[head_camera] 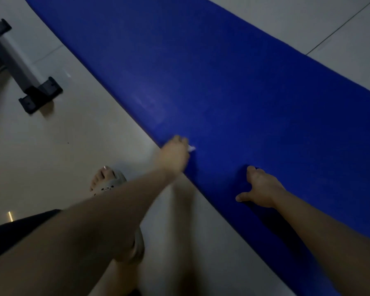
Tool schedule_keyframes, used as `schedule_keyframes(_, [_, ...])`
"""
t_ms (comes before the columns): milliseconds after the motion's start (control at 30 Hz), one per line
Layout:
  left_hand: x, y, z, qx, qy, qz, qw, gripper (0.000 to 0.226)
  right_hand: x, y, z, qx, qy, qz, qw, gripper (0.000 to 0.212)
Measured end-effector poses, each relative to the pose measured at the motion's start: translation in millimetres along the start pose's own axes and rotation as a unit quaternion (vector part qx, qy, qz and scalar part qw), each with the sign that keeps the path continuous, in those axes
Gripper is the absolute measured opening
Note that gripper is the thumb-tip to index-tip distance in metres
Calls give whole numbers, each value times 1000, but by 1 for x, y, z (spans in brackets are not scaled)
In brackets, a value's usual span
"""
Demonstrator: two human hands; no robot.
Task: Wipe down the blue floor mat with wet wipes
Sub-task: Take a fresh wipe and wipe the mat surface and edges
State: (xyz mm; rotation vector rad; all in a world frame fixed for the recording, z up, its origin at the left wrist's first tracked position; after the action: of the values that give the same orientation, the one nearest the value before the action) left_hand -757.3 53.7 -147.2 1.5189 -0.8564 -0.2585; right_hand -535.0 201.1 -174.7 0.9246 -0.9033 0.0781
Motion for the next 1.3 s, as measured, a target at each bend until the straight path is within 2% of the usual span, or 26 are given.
schedule_keyframes(67, [-19, 17, 41, -14, 75, -65, 995, 24, 0, 0, 0, 0, 3, -1, 1000, 89])
schedule_keyframes(133, [-21, 17, 54, 4, 117, -89, 989, 25, -1, 1, 0, 7, 4, -2, 1000, 90])
schedule_keyframes(233, [3, -4, 28, 68, 120, -78, 987, 30, -2, 2, 1, 19, 3, 5, 1000, 93])
schedule_keyframes(433, [81, -52, -67, 126, 5, -4, 992, 26, -4, 2, 3, 27, -2, 11, 1000, 98])
schedule_keyframes(533, [120, -70, -119, 137, -93, 36, 986, 24, -3, 3, 3, 28, 3, 7, 1000, 97])
schedule_keyframes(600, [135, -79, -136, 108, -175, 75, 976, 24, -2, 3, 3, 27, 9, -3, 1000, 90])
schedule_keyframes(667, [127, -74, -131, 54, -217, 101, 970, 28, -1, 3, 2, 25, 7, -5, 1000, 89])
schedule_keyframes(733, [95, -60, -103, 11, -180, 104, 978, 29, -1, 2, 1, 20, 6, -3, 1000, 92])
schedule_keyframes(867, [29, -15, -18, 59, 15, 15, 998, 26, 0, 3, 2, 11, 10, -6, 1000, 94])
schedule_keyframes(967, [26, -12, 9, 109, 146, -66, 981, 26, -1, 1, 3, 10, 12, -4, 1000, 95])
schedule_keyframes(1033, [44, -28, -8, 159, 184, -82, 966, 25, -1, 0, 2, 11, 9, 0, 1000, 94])
schedule_keyframes(1167, [95, -73, -71, 220, 115, -51, 967, 18, -3, 1, 1, 18, 10, -2, 1000, 96])
schedule_keyframes(1300, [147, -99, -136, 227, -34, -9, 973, 15, -1, 1, 1, 8, 15, -12, 1000, 92])
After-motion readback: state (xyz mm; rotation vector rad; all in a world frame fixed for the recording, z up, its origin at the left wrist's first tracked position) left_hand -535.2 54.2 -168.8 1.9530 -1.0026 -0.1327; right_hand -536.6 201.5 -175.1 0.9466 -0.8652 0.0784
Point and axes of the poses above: each hand's wrist, its own x-axis away from the middle knuckle, its own y-axis out of the back of the hand, z = x × y, the point moved 8 cm from there along -x, towards the middle knuckle, and after that the axes turned 3 degrees about y, right-handed, at the moved point
